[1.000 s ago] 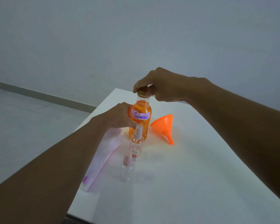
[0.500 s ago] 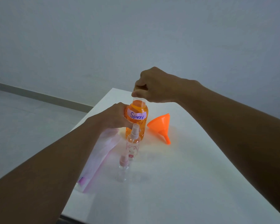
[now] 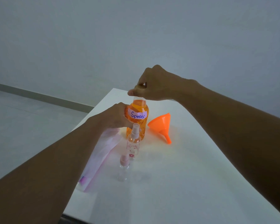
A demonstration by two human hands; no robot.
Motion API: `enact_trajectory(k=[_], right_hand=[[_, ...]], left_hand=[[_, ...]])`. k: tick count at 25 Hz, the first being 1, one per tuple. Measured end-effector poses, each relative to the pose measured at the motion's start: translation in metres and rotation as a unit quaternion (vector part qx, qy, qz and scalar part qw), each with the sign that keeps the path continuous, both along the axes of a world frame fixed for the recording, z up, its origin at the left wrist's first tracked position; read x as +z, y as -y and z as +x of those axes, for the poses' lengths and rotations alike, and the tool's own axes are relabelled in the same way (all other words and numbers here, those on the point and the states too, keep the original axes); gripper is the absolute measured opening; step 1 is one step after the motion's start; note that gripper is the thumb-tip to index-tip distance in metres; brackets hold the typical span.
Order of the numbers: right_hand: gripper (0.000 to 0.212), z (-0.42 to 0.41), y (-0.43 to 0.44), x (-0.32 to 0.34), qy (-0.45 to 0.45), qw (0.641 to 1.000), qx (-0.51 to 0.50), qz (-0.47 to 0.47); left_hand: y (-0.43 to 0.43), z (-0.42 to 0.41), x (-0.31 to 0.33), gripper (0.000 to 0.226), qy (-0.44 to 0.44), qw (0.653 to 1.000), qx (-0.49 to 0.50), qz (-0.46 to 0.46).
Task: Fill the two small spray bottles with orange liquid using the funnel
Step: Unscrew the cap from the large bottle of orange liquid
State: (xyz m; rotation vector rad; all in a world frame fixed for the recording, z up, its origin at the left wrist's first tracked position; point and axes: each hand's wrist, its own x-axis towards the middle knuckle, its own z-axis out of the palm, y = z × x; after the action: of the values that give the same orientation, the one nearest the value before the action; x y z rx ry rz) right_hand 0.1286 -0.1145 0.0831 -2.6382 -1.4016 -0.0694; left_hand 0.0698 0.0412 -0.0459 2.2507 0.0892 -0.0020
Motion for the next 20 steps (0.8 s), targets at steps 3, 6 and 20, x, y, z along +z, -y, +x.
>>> enact_trajectory(k=[3, 6, 20], right_hand=[[0.022, 0.000, 0.006, 0.013, 0.018, 0.997, 0.076, -0.010], [0.040, 0.002, 0.020, 0.023, 0.003, 0.991, 0.084, 0.105], [0.008, -0.045, 0.085, -0.189, -0.175, 0.932, -0.196, 0.252]], left_hand=[[-0.001, -0.001, 0.001, 0.047, -0.002, 1.000, -0.006, 0.007], [0.002, -0.005, 0.002, 0.050, -0.013, 1.000, -0.008, -0.003], [0.002, -0.027, 0.009, 0.103, -0.029, 0.998, 0.024, -0.048]])
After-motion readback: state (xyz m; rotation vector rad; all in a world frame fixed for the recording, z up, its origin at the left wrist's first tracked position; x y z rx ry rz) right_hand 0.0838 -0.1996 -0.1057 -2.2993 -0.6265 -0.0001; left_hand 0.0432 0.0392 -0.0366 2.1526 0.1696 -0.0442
